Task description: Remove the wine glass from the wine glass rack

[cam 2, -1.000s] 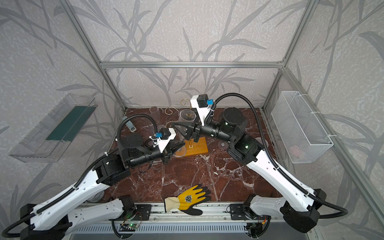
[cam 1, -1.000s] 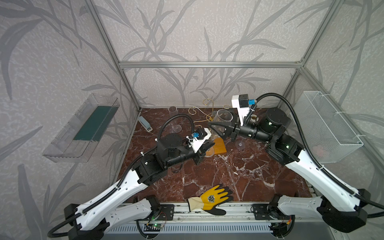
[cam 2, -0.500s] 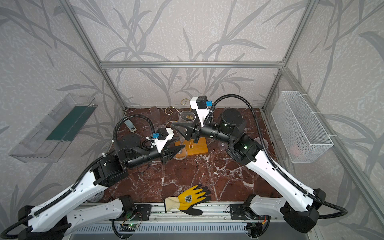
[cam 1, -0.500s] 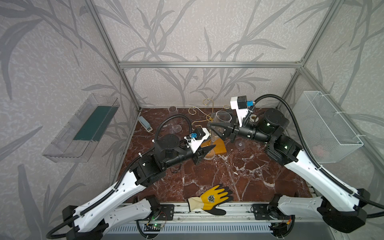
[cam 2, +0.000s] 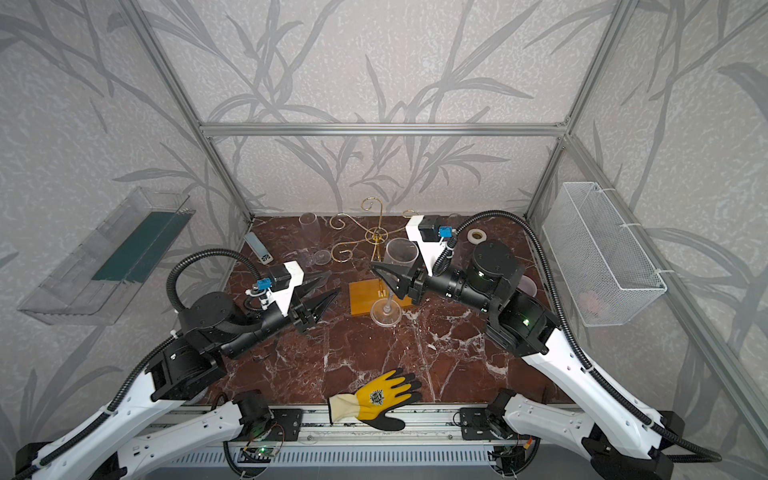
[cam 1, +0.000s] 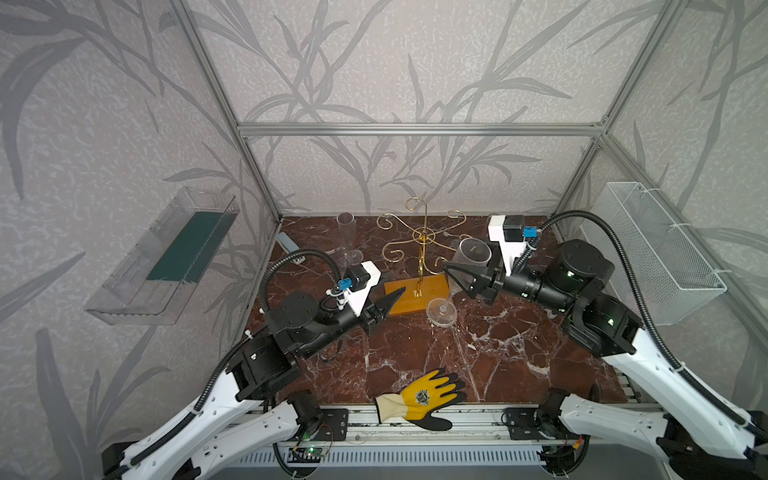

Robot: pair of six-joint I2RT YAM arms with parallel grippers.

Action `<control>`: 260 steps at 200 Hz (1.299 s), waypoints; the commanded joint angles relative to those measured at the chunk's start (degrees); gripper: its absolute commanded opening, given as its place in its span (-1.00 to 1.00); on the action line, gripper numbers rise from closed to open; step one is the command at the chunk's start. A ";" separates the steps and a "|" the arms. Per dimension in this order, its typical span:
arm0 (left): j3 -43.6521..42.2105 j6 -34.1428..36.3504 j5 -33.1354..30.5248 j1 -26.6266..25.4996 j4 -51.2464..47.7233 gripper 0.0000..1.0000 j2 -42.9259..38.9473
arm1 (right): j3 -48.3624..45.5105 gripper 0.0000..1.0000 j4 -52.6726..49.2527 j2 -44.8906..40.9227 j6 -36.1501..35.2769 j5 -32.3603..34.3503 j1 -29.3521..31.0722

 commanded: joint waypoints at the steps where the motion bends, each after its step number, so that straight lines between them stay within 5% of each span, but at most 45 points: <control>1: -1.23 -0.45 -5.58 -0.29 2.04 -0.11 -2.67 | -4.25 0.16 -3.87 -5.04 -3.30 5.67 -0.25; 53: -4.28 0.21 -14.59 -0.26 2.70 -0.11 -7.37 | -21.53 0.12 -4.29 -16.86 -8.83 20.54 -0.30; 102: -6.59 -0.05 -20.20 -0.30 3.90 -0.11 -10.10 | -38.65 0.11 10.31 -19.87 -12.53 25.93 -2.83; 168: -7.54 -0.73 -22.16 -0.30 3.22 -0.11 -10.44 | -47.85 0.10 34.64 -7.68 -10.66 22.77 -10.62; 260: -7.22 -0.80 -23.12 -0.26 3.30 -0.11 -10.22 | -45.69 0.11 49.68 10.12 -9.18 19.94 -16.46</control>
